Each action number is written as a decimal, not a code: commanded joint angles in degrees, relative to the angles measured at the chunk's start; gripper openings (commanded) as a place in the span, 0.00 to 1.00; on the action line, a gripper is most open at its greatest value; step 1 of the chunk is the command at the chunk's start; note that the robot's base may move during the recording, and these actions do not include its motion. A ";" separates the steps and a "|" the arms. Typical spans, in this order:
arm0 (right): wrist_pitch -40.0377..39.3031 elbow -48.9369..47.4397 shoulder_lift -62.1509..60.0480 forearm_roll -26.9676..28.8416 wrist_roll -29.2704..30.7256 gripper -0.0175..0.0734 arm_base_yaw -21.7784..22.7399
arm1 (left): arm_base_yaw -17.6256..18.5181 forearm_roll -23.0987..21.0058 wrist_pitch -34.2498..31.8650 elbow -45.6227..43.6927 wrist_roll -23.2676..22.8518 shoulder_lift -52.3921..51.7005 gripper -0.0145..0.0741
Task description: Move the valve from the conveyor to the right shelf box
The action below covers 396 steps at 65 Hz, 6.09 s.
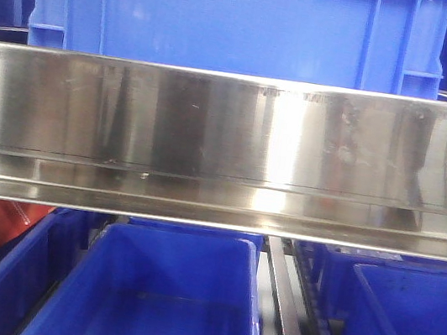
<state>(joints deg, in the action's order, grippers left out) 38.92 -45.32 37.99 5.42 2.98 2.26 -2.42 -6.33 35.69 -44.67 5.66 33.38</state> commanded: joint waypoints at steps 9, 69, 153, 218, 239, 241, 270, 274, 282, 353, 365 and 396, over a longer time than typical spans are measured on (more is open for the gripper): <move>-3.57 -9.26 4.13 1.90 2.34 0.01 0.34 | 2.90 -7.39 1.82 -11.28 7.44 7.97 0.04; -19.04 -42.52 47.87 2.86 2.56 0.01 -19.37 | 22.63 -8.48 2.34 -53.16 -4.67 58.20 0.04; -19.99 -43.28 50.34 3.37 2.56 0.32 -19.37 | 25.15 -12.42 -1.31 -53.29 2.06 62.08 0.30; -27.31 -12.20 15.83 0.88 2.56 0.01 -19.37 | 26.10 -11.49 -27.02 -6.04 6.41 18.25 0.04; -26.96 5.63 -5.16 0.88 2.56 0.01 -19.37 | 26.10 -11.49 -27.52 11.89 6.41 -4.17 0.04; -26.98 6.68 -7.01 0.88 2.56 0.01 -19.37 | 26.10 -11.49 -27.52 12.90 6.41 -5.65 0.04; -26.48 7.63 -18.49 0.88 2.56 0.01 -19.37 | 26.10 -11.49 -28.17 14.45 6.41 -16.62 0.04; -26.48 7.63 -18.60 0.88 2.56 0.01 -19.37 | 26.10 -11.49 -28.17 14.45 6.41 -16.62 0.04; -26.48 7.63 -18.60 0.88 2.56 0.01 -19.37 | 26.10 -11.49 -28.17 14.45 6.41 -16.62 0.04; -39.35 45.32 -37.99 -0.80 2.34 0.01 1.53 | 26.10 -11.49 -28.29 14.45 6.41 -16.60 0.04; -39.60 45.32 -37.99 -0.80 2.34 0.01 1.53 | 26.10 -11.49 -28.29 14.45 6.41 -16.60 0.04; -39.47 45.32 -37.99 -0.80 2.34 0.01 1.53 | 26.10 -11.49 -28.29 14.45 6.41 -16.60 0.04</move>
<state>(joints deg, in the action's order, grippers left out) 0.80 0.00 0.22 4.46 5.22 3.79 23.29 -17.94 8.30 -30.16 11.97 16.98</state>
